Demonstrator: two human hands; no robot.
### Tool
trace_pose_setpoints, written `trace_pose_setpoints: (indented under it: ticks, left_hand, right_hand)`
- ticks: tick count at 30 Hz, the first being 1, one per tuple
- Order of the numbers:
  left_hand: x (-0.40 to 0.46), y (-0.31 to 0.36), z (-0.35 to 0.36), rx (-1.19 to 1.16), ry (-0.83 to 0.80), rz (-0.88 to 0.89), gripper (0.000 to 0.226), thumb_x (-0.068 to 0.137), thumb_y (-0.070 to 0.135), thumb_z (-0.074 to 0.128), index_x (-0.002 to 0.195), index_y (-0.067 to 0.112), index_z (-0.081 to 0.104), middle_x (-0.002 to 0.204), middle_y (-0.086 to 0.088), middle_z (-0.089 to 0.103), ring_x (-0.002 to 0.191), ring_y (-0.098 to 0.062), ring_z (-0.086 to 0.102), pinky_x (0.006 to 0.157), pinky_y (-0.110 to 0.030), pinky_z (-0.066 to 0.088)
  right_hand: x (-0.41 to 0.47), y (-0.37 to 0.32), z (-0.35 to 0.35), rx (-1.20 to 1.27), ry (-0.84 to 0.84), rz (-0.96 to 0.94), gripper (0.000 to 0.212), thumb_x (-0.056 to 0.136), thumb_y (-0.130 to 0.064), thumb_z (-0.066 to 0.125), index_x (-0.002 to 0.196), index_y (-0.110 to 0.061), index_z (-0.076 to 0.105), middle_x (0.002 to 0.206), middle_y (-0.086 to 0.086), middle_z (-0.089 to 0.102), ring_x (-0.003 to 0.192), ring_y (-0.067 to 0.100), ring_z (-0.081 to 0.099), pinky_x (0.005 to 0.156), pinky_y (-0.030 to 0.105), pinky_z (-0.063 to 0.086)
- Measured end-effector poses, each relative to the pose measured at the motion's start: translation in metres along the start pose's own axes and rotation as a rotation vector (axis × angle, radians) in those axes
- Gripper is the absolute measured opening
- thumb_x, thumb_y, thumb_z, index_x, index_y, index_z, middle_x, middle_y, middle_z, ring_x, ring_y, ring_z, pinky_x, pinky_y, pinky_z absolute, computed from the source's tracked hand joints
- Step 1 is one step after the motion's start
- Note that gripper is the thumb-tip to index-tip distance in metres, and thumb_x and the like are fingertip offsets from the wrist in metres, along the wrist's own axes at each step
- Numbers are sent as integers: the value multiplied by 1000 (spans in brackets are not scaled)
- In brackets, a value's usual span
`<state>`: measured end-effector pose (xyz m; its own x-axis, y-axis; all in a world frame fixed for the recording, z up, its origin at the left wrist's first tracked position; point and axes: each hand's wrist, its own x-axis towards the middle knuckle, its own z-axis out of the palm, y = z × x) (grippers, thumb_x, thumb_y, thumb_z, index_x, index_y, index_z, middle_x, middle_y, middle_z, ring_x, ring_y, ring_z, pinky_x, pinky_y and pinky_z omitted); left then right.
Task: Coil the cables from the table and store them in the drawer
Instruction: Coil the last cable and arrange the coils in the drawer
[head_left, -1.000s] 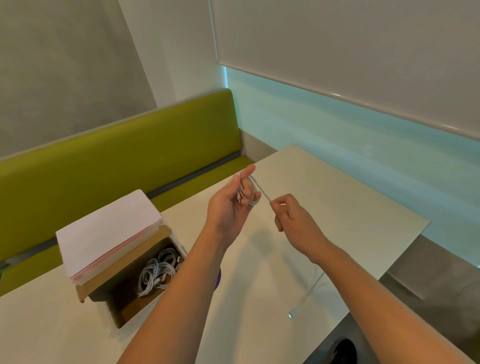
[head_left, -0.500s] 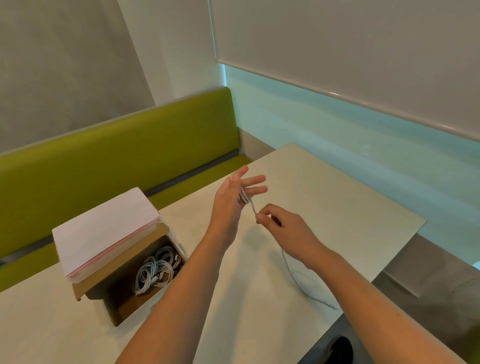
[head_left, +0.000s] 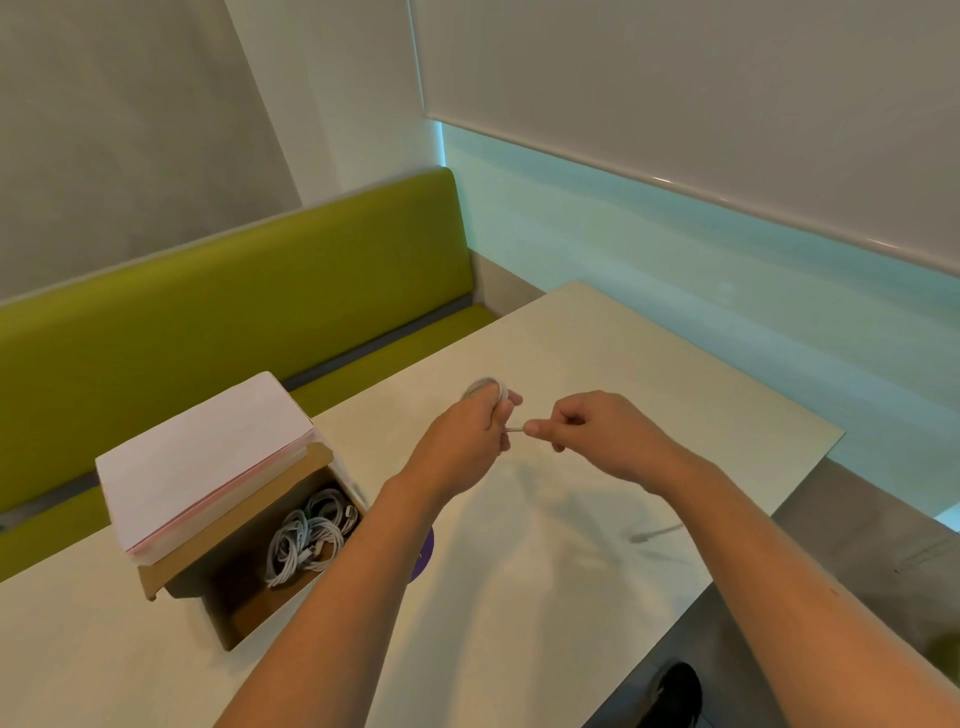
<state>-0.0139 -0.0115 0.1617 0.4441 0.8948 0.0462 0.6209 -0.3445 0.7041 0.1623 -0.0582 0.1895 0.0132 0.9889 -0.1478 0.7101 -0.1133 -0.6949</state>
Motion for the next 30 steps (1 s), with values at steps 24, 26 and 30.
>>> trace_pose_setpoints:
  ticks: [24, 26, 30]
  left_hand:
    - [-1, 13, -9, -1191, -159, -228, 45, 104, 31, 39, 63, 16, 46, 56, 4, 21, 43, -9, 22, 70, -29, 45]
    - [-2, 14, -7, -1349, -162, -245, 45, 104, 30, 40, 61, 16, 46, 57, 4, 17, 40, -8, 21, 63, -26, 46]
    - [-2, 13, -1, -1529, -148, -303, 46, 104, 29, 38, 61, 15, 46, 52, 6, 20, 34, -6, 22, 57, -23, 47]
  right_hand:
    - [2, -3, 9, 191, 38, -179, 30, 104, -36, 38, 111, -28, 67, 89, 2, 55, 73, 4, 48, 71, 21, 38]
    - [2, -4, 12, 187, 15, -175, 29, 103, -35, 42, 102, -19, 66, 83, -2, 54, 70, 4, 48, 70, 22, 38]
    - [2, -5, 15, 220, -2, -132, 30, 103, -37, 41, 92, -17, 62, 72, -8, 51, 68, 7, 46, 63, 22, 37]
